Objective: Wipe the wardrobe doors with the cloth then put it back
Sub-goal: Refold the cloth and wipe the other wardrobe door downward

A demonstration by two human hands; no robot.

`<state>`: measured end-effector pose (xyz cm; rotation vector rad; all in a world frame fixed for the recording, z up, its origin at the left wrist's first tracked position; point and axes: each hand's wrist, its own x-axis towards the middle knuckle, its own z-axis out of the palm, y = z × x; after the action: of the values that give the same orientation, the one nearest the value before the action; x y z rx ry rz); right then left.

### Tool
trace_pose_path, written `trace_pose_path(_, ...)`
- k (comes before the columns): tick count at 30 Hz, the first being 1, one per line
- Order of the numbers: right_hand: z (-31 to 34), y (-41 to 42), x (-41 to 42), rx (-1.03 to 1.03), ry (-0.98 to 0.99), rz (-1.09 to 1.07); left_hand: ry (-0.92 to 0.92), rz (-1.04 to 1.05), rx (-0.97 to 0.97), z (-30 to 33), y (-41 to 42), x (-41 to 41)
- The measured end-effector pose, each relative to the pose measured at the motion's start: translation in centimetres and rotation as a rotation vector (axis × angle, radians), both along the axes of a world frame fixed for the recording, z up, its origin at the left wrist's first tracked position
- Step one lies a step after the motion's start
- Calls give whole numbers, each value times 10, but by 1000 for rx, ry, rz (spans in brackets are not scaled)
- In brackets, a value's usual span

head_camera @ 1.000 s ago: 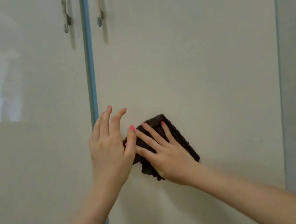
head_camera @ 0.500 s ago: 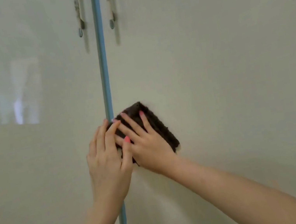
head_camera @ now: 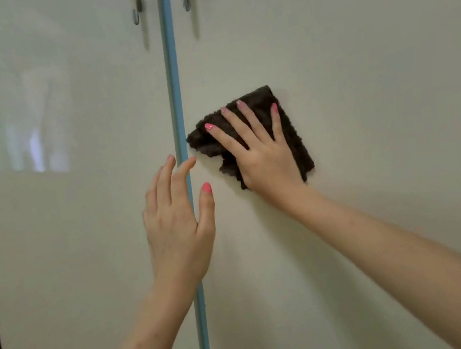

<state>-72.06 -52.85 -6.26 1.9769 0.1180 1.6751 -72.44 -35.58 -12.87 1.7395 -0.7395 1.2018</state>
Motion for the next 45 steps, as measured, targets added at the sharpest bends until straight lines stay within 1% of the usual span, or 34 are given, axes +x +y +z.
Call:
trace_pose_path(1, -19, 8, 5, 52, -30, 23, -4, 1, -3, -2, 1, -1)
trace_pose_path(2, -44, 13, 10, 53, -19, 44, -11, 5, -1, -5, 3, -2)
trace_pose_path(3, -72, 17, 15, 1, 43, 62, -13, 10, 6, -9, 4, -2)
trace_pose_path(6, -161, 16, 14, -279, 336, 41, 11, 17, 33, -21, 5, -3)
trace_pose_path(8, -198, 5, 3, -414, 479, -18, 37, 11, 52, -29, 2, -3)
trace_pose_path(9, -205, -3, -4, -461, 524, -37, 45, 9, 64, -32, -1, -4)
trace_pose_path(11, -196, -24, -21, -531, 554, -51, 48, 5, 88, -36, -10, -7)
trace_pose_path(13, -160, -47, -40, -535, 500, -77, 61, -6, 92, -36, -18, -8)
trace_pose_path(15, -109, -69, -61, -425, 387, -107, 60, -21, 85, -33, -28, -10)
trace_pose_path(18, -47, -90, -87, -171, 237, -134, 49, -57, 62, -30, -46, -14)
trace_pose_path(20, -41, -94, -95, -38, 139, -102, 59, -98, 48, -32, -59, -19)
trace_pose_path(22, -69, -97, -96, 12, 73, -71, 68, -124, 42, -39, -68, -22)
trace_pose_path(23, -95, -100, -97, -7, 84, -64, 66, -131, 48, -43, -72, -24)
trace_pose_path(24, -127, -104, -98, -65, 140, -65, 60, -127, 63, -48, -74, -25)
trace_pose_path(27, -219, -128, -122, -380, 436, -190, 35, -101, 124, -57, -76, -23)
trace_pose_path(29, -240, -147, -143, -557, 555, -239, 58, -95, 121, -58, -74, -21)
trace_pose_path(31, -219, -160, -154, -593, 579, -218, 69, -84, 109, -55, -73, -20)
trace_pose_path(32, -198, -166, -156, -569, 547, -185, 64, -78, 109, -52, -74, -20)
trace_pose_path(34, -145, -177, -158, -450, 421, -141, 48, -86, 104, -44, -78, -22)
trace_pose_path(36, -89, -187, -162, -275, 258, -124, 43, -107, 99, -37, -85, -27)
trace_pose_path(38, -52, -192, -165, -78, 136, -92, 27, -131, 101, -33, -94, -32)
trace_pose_path(40, -45, -188, -165, 60, 60, -43, 9, -152, 110, -34, -102, -37)
trace_pose_path(41, -50, -185, -164, 93, 31, -29, 1, -162, 116, -36, -105, -39)
trace_pose_path(43, -74, -183, -163, 117, -4, -28, -11, -173, 128, -42, -109, -41)
trace_pose_path(45, -119, -188, -166, 89, 27, -55, -11, -179, 128, -50, -110, -40)
